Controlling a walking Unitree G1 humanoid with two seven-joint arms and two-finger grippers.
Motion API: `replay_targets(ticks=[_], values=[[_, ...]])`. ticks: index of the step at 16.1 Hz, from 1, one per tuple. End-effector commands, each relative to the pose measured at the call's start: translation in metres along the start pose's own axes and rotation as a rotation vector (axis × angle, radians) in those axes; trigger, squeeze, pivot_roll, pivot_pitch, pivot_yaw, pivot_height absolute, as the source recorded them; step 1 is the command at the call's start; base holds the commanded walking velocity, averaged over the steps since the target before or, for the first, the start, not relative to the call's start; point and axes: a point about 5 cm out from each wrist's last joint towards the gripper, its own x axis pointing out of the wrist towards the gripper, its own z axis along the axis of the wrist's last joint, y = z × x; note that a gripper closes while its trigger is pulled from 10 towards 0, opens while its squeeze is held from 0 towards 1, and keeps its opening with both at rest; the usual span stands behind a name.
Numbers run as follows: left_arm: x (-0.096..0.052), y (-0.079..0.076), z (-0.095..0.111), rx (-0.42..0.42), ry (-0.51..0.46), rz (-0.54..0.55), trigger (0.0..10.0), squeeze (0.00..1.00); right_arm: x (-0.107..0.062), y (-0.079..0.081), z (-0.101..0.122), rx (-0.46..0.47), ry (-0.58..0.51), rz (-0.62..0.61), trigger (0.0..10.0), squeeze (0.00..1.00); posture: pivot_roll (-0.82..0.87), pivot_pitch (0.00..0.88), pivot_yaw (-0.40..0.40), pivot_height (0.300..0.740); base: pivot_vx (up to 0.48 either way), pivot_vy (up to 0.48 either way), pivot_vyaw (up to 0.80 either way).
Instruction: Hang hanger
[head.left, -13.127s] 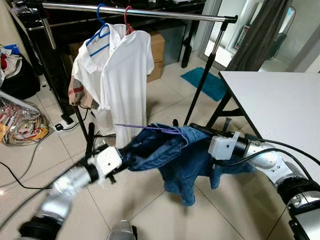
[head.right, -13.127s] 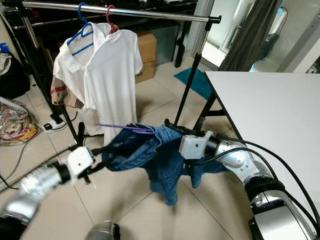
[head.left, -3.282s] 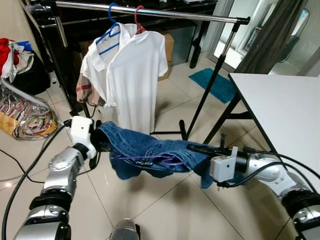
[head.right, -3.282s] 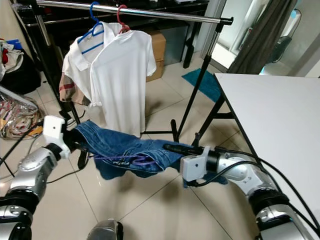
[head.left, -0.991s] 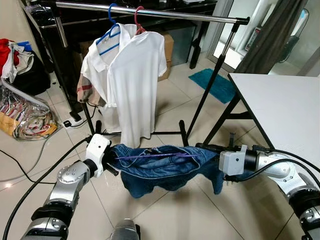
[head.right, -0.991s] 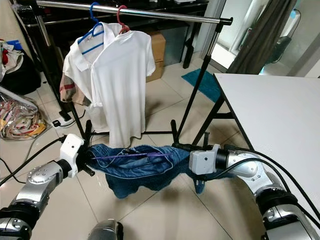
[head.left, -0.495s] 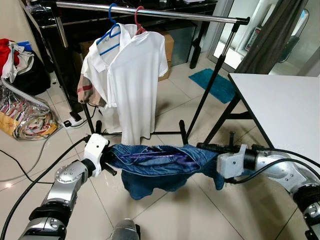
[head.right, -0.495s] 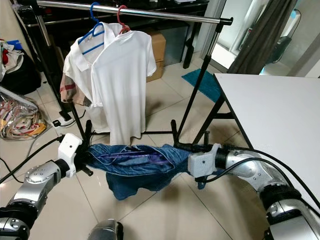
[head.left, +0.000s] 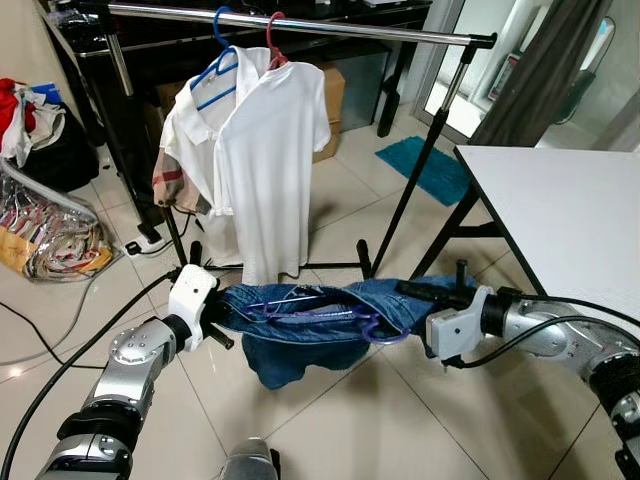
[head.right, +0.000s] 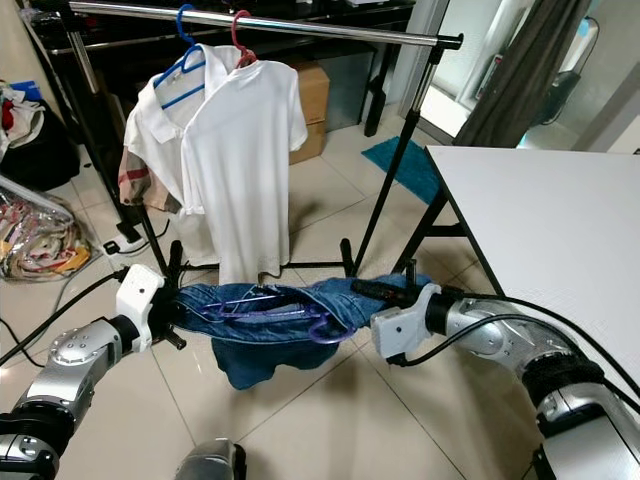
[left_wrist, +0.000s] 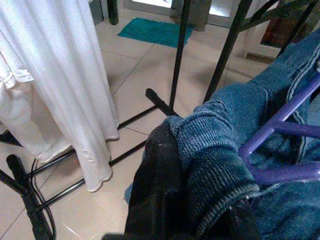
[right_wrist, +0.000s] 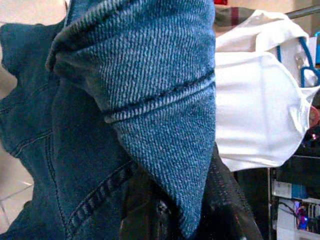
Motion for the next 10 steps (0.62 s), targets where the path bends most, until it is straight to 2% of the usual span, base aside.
replay_targets(ticks=[1, 3, 6, 8, 10], values=[[0.001, 0.001, 0.006, 0.051, -0.001, -0.018, 10.0, 0.00, -0.010, -0.004, -0.004, 0.002, 0.008, -0.001, 10.0, 0.00, 0.30, 0.000, -0.048, 0.740, 0.000, 0.000, 0.00], [0.000, 0.002, 0.004, 0.092, 0.026, -0.032, 10.0, 0.00, -0.015, -0.006, 0.001, 0.060, -0.073, 0.006, 10.0, 0.00, 0.30, 0.000, -0.048, 0.740, 0.000, 0.000, 0.00], [0.000, 0.003, 0.005, 0.108, 0.031, -0.036, 10.0, 0.00, -0.013, -0.016, 0.001, 0.102, -0.107, -0.010, 10.0, 0.00, 0.29, 0.000, -0.047, 0.740, 0.000, 0.000, 0.00], [0.001, 0.002, 0.005, 0.111, 0.032, -0.039, 10.0, 0.00, -0.012, -0.021, 0.001, 0.083, -0.111, 0.000, 10.0, 0.00, 0.30, 0.000, -0.052, 0.740, 0.000, 0.000, 0.00], [0.001, -0.001, 0.002, 0.116, 0.037, -0.046, 10.0, 0.00, -0.015, -0.022, -0.001, 0.038, -0.094, 0.064, 10.0, 0.00, 0.30, 0.000, -0.054, 0.740, 0.000, 0.000, 0.00]])
